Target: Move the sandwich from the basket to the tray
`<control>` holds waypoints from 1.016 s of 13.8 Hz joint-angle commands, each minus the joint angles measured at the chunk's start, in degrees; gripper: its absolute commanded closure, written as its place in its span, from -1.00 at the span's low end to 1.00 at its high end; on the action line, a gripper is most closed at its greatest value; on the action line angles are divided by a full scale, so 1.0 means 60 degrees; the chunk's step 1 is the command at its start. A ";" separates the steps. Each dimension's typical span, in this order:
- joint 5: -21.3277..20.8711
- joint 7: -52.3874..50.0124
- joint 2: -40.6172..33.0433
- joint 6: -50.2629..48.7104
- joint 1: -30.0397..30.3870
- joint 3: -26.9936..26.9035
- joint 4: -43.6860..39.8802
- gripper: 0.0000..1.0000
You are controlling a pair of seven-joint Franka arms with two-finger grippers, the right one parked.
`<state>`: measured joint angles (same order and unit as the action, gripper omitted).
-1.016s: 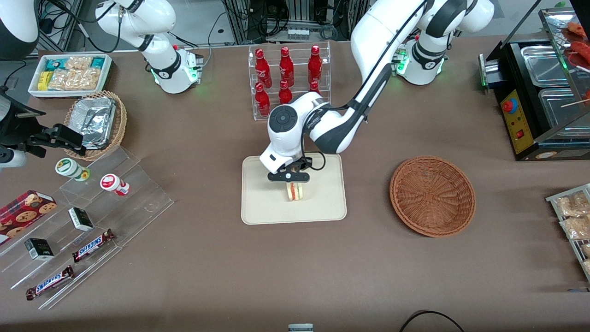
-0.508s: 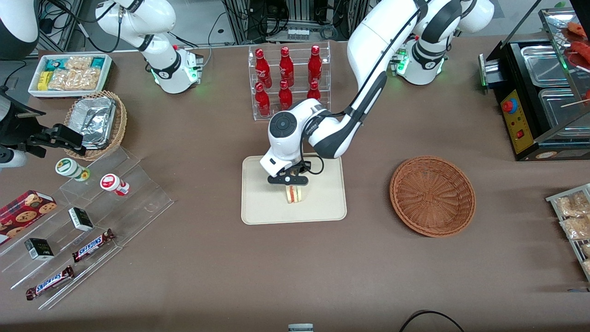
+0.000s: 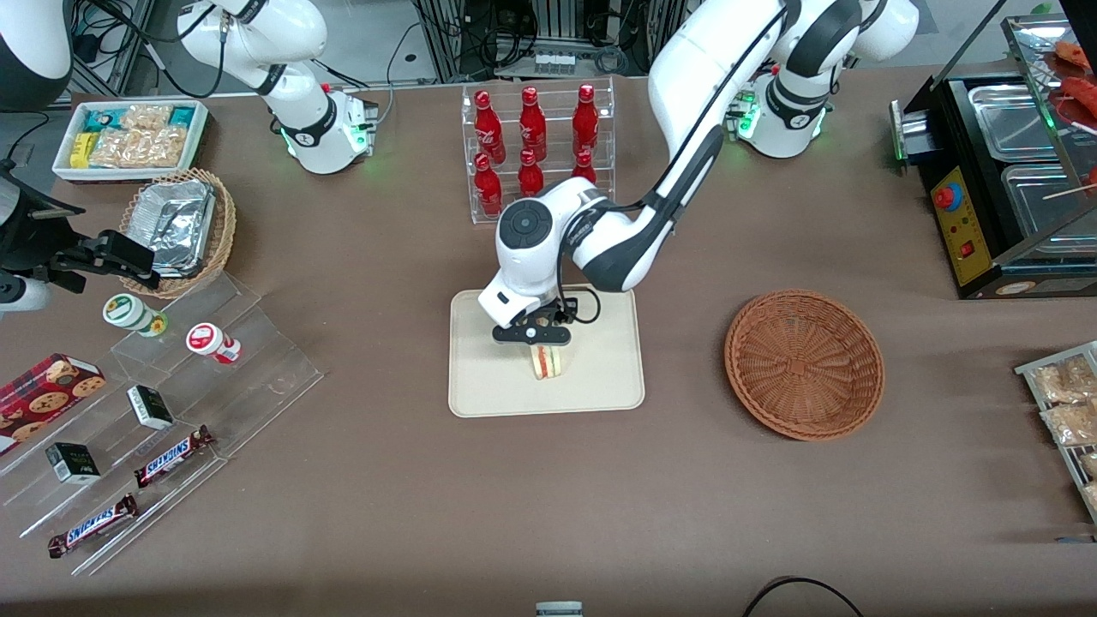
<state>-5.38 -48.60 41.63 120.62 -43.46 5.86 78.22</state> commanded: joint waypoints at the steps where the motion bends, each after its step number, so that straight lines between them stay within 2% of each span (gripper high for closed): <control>1: 0.0032 -0.0220 -0.1369 -0.1306 0.0284 -0.0069 0.0190 -0.99; 4: -0.0026 -0.0455 -0.2555 -0.2449 0.0884 -0.0098 0.0336 -0.99; 7: -0.0129 -0.0135 -0.3945 -0.2746 0.1822 -0.0098 0.1328 -0.99; 11: -0.0071 0.1971 -0.5763 -0.3052 0.3461 -0.0084 0.2766 -0.99; 14: 0.0032 0.3466 -0.6672 -0.3563 0.4720 -0.0098 0.3090 -0.99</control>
<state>-5.56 -32.86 7.06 100.69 -19.41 4.53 92.77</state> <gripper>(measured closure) 0.004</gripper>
